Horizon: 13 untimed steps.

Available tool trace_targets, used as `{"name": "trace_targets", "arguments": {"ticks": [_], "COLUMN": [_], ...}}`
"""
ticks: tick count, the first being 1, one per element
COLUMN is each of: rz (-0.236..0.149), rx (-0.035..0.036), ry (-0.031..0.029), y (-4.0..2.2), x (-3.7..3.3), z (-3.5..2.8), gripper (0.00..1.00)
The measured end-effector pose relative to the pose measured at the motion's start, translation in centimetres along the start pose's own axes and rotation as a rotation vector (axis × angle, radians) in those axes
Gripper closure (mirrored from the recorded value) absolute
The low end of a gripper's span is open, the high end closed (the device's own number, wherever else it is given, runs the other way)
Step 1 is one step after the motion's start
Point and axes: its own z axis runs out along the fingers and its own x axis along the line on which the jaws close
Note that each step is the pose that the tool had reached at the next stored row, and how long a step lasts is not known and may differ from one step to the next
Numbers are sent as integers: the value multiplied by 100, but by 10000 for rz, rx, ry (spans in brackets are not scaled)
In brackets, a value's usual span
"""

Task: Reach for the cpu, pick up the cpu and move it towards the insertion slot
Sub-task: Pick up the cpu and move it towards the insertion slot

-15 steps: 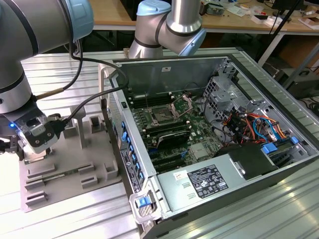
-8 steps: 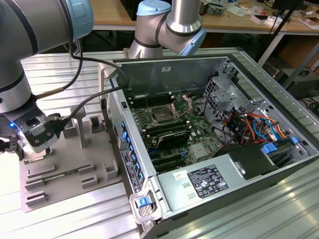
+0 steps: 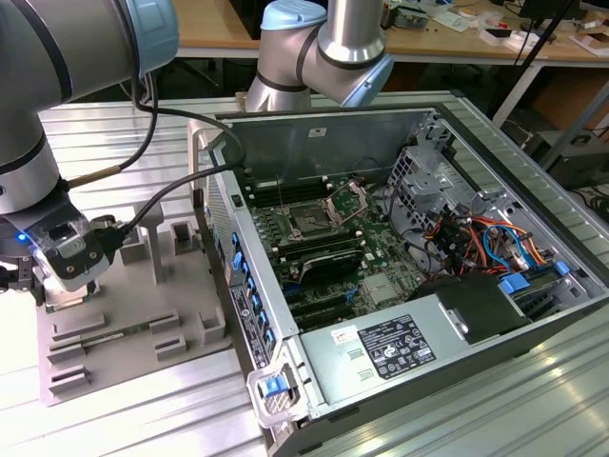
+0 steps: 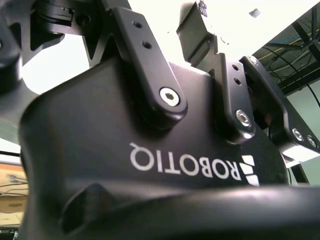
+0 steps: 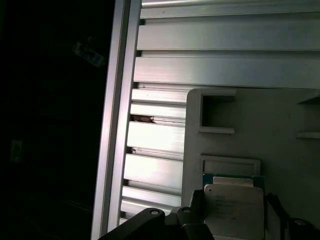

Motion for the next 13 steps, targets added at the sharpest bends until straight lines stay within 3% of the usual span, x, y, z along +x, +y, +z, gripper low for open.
{"name": "trace_targets", "arguments": {"ticks": [13], "rz": [0], "rx": [0], "ry": [-1], "y": [2], "x": [0], "z": [-36], "gripper": [45]}}
